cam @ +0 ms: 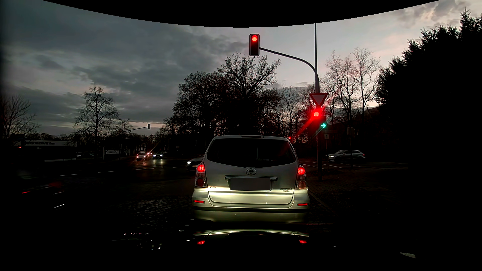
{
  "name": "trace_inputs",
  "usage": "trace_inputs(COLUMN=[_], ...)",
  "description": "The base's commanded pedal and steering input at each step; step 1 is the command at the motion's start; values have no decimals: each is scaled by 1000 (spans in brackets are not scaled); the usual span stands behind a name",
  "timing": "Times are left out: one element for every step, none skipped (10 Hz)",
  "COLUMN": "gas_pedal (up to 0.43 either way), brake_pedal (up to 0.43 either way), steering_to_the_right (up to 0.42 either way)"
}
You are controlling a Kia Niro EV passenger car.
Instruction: Follow the waypoints while adhering to traffic rules and regulations
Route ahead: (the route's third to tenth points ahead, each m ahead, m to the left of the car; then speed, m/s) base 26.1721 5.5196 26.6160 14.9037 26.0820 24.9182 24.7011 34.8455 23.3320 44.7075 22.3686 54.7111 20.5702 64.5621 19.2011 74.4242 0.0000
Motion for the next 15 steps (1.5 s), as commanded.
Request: trace_inputs(gas_pedal=[0, 0, 0, 0, 0, 0, 0, 0, 0, 0, 0, 0, 0, 0, 0], brake_pedal=[341, 341, 341, 341, 341, 341, 341, 341, 341, 341, 341, 341, 341, 341, 341], steering_to_the_right=[-1, -1, -1, -1, -1, -1, 0, 0, -1, -1, -1, -1, -1, 0, 0])
